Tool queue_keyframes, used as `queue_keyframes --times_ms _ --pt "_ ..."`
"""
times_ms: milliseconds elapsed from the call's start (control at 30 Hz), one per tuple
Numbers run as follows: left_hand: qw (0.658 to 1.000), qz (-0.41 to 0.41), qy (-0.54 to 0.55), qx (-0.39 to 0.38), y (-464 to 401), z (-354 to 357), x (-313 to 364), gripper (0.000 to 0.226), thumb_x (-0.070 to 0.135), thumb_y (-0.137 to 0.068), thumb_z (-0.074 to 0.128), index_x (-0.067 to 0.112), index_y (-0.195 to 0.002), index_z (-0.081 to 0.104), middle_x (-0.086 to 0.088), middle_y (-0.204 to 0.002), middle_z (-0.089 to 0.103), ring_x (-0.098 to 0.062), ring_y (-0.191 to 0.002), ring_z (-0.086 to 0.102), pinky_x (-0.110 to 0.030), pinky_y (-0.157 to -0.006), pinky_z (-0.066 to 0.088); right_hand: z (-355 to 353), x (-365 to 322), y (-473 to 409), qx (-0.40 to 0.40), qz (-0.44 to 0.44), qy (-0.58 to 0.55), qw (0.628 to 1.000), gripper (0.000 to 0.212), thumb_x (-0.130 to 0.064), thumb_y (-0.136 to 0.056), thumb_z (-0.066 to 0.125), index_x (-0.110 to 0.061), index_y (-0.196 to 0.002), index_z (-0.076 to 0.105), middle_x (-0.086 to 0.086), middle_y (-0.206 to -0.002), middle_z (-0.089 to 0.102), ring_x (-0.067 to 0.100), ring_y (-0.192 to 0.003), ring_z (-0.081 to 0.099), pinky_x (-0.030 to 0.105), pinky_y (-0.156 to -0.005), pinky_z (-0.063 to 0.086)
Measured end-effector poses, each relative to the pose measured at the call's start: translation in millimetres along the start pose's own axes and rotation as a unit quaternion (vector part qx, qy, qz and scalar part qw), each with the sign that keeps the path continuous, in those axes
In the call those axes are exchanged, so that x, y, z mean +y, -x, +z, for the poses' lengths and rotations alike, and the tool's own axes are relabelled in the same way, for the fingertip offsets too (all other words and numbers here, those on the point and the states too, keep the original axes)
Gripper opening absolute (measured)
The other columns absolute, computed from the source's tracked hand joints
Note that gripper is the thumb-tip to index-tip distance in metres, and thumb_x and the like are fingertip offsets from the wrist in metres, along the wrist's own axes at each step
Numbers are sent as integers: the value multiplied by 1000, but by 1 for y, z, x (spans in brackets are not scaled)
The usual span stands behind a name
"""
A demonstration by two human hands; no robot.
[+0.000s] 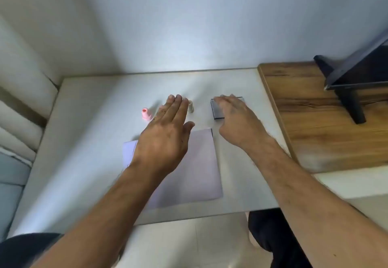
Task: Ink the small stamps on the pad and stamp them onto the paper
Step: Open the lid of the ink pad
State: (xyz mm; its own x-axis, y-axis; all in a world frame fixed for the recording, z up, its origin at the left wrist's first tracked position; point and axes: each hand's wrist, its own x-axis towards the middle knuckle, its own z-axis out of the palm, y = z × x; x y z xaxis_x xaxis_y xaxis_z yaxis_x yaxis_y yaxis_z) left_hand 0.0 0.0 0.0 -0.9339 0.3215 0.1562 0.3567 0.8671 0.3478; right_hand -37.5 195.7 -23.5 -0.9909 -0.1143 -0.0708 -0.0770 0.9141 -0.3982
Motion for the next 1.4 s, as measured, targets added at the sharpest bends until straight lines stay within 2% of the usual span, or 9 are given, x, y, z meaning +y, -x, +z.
queue_keyframes --times_ms 200,367,467,600,867,967,1067,1233,1400 --pt "999 20 19 -16 -17 21 2 52 28 -104 43 11 -152 32 -5 -159 30 -16 -149 18 -21 -115 8 9 20 -26 -24 8 103 994 95 -4 -76 60 -22 -155 11 7 -165 9 31 -151 -4 43 -120 5" --pt "999 30 21 -17 -22 28 9 54 27 -102 46 16 -153 30 0 -159 28 -11 -148 17 -19 -111 2 8 35 -29 -46 19 104 993 90 -18 -80 57 -25 -155 9 6 -164 12 29 -151 -2 48 -120 -2" --pt "999 31 25 -17 -23 28 8 54 13 -101 45 18 -153 29 2 -160 27 -6 -147 13 -16 -110 0 6 38 -25 -62 22 100 993 78 -19 -85 55 -23 -154 19 3 -161 23 27 -150 9 53 -121 2" --pt "999 28 24 -23 -24 25 5 63 -2 -94 45 15 -153 31 0 -159 29 -11 -149 16 -19 -113 12 0 40 -13 -66 15 96 993 71 -18 -84 57 -22 -149 31 3 -153 38 27 -143 27 54 -119 11" --pt "998 44 19 -36 -21 33 8 63 -1 -93 47 14 -152 32 -2 -159 31 -14 -149 19 -20 -113 12 -13 40 4 -103 -13 164 981 69 -19 -80 60 -25 -145 37 5 -137 53 30 -123 49 51 -115 22" --pt "998 44 20 -34 -22 35 5 62 -1 -93 48 14 -151 34 -3 -157 34 -15 -148 21 -21 -113 14 -19 40 3 -94 -23 159 982 64 -15 -76 61 -25 -137 41 3 -125 61 27 -112 56 48 -109 32" --pt "998 40 25 -33 -23 35 2 62 -3 -93 48 14 -151 34 -2 -157 34 -15 -148 22 -22 -112 15 -23 39 0 -82 -23 152 985 56 -16 -75 61 -25 -129 49 0 -118 64 23 -105 58 39 -98 40" --pt "999 27 31 -29 -25 34 -3 61 -3 -94 47 14 -151 35 -1 -157 34 -13 -148 21 -24 -112 19 -27 41 -1 -105 -1 100 989 58 -24 -75 61 -30 -132 52 -4 -123 61 18 -110 55 30 -83 43" --pt "999 26 36 -30 -26 32 -2 59 0 -96 44 15 -152 33 0 -158 32 -12 -148 20 -23 -112 18 -31 43 -8 -99 14 34 994 54 -18 -78 50 -30 -130 59 -8 -129 51 15 -113 52 31 -91 47"
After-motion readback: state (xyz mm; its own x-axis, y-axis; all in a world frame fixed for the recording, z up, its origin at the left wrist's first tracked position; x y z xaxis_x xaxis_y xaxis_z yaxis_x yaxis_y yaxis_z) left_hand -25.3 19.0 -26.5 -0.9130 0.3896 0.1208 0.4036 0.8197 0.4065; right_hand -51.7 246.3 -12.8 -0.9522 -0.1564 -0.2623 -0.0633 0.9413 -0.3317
